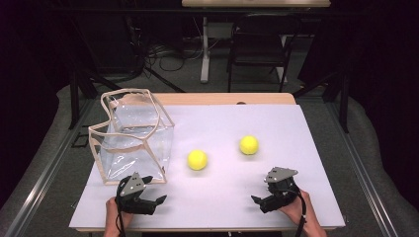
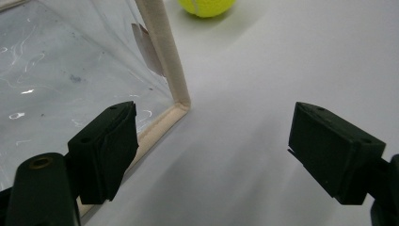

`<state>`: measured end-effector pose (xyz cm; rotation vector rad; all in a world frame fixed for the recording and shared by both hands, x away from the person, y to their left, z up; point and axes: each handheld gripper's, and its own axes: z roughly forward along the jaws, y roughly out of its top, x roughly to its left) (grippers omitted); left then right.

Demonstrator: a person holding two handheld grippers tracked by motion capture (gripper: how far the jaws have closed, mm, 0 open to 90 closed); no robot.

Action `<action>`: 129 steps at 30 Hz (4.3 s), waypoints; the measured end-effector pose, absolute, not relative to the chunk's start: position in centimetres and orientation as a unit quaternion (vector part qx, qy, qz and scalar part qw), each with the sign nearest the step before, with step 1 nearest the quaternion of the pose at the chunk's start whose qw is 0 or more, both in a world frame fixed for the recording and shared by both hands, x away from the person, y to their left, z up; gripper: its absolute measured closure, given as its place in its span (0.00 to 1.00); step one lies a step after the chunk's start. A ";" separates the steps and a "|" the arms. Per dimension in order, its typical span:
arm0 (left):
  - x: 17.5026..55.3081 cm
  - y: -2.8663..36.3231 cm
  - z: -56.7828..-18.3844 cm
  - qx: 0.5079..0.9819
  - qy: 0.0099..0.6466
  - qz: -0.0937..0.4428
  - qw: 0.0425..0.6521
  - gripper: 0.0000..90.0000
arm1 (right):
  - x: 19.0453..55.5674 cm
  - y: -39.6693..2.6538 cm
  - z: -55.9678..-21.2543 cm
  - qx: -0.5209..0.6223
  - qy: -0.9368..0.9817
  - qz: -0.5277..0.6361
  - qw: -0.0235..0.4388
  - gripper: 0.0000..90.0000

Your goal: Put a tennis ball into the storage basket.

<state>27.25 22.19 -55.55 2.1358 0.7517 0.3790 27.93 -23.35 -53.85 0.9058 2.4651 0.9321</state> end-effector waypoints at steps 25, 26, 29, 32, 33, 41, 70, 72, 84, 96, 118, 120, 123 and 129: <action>27.1 22.2 -55.7 0.845 0.295 0.153 0.419 0.18 | 29.0 -20.8 -53.2 0.294 0.882 0.327 0.171 0.00; 27.1 22.2 -55.7 0.845 0.295 0.153 0.419 0.18 | 29.0 -20.8 -53.2 0.294 0.882 0.327 0.171 0.00; 27.1 22.1 -55.8 0.844 0.295 0.152 0.421 0.18 | 29.4 -20.3 -53.2 0.290 0.884 0.327 0.167 0.00; 27.1 22.1 -55.8 0.845 0.295 0.152 0.420 0.18 | 29.7 -19.9 -53.1 0.288 0.886 0.325 0.164 0.00; 27.1 22.1 -55.7 0.845 0.293 0.153 0.420 0.18 | 29.8 -19.8 -53.1 0.286 0.887 0.324 0.163 0.00; 27.1 22.2 -55.8 0.844 0.295 0.152 0.422 0.18 | 30.6 -18.8 -52.8 0.276 0.892 0.320 0.162 0.00; 26.8 22.2 -55.7 0.843 0.293 0.158 0.423 0.18 | 33.3 -14.5 -51.6 0.234 0.902 0.330 0.150 0.00; 26.8 22.3 -55.7 0.842 0.294 0.158 0.423 0.18 | 33.5 -14.3 -51.6 0.233 0.903 0.330 0.150 0.00; 26.7 22.3 -55.7 0.842 0.293 0.159 0.424 0.18 | 34.3 -12.9 -51.4 0.224 0.905 0.332 0.144 0.00; 26.8 22.3 -55.7 0.843 0.293 0.158 0.424 0.18 | 35.4 -11.5 -51.2 0.213 0.910 0.329 0.137 0.00; 26.8 22.4 -55.7 0.843 0.293 0.158 0.423 0.18 | 37.4 -8.8 -50.9 0.197 0.916 0.330 0.116 0.00; 26.8 22.4 -55.6 0.843 0.293 0.158 0.423 0.18 | 37.5 -8.6 -51.0 0.198 0.916 0.330 0.115 0.00; 26.8 22.4 -55.7 0.843 0.293 0.158 0.423 0.18 | 37.8 -8.3 -51.0 0.196 0.916 0.330 0.113 0.00; 26.8 22.4 -55.7 0.843 0.293 0.158 0.421 0.18 | 38.5 -7.7 -51.2 0.199 0.916 0.331 0.104 0.00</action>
